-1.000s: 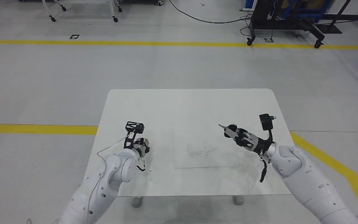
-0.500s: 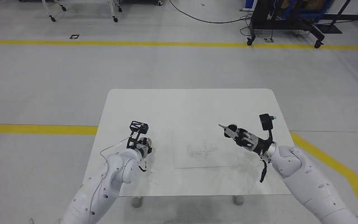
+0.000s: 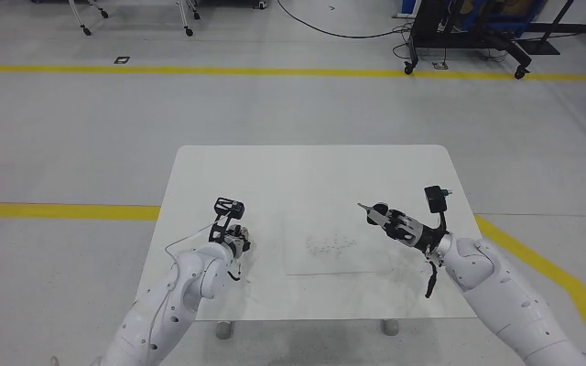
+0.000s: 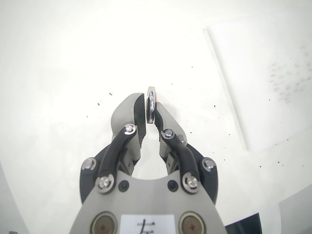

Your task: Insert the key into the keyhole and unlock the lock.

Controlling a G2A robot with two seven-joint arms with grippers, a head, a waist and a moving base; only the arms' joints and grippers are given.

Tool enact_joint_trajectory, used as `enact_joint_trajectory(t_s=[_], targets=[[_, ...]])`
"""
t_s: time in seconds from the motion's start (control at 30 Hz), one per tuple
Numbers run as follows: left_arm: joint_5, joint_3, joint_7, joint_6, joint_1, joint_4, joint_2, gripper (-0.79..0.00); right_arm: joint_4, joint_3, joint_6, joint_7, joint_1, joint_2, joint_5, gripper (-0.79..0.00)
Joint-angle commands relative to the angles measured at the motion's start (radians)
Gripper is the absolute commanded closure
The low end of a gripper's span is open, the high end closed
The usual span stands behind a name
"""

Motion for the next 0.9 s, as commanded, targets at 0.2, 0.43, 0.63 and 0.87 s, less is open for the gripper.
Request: enact_joint_trajectory(t_s=[0.2, 0.43, 0.63, 0.87], targets=[[0.003, -0.012, 0.002, -0.01, -0.003, 0.001, -0.006, -0.132, 0.0, 0.0, 0.0, 0.0, 0.0, 0.0, 0.0, 0.0], [0.011, -0.006, 0.008, -0.012, -0.013, 0.026, -0.016, -0.102, 0.0, 0.0, 0.0, 0.0, 0.0, 0.0, 0.0, 0.0], [0.003, 0.008, 0.009, -0.026, -0.028, 0.049, -0.026, 0.0, 0.0, 0.0, 0.0, 0.0, 0.0, 0.0, 0.0, 0.0], [-0.016, -0.047, 0.079, -0.007, 0.006, 0.021, -0.026, 0.0, 0.0, 0.0, 0.0, 0.0, 0.0, 0.0, 0.0, 0.0]])
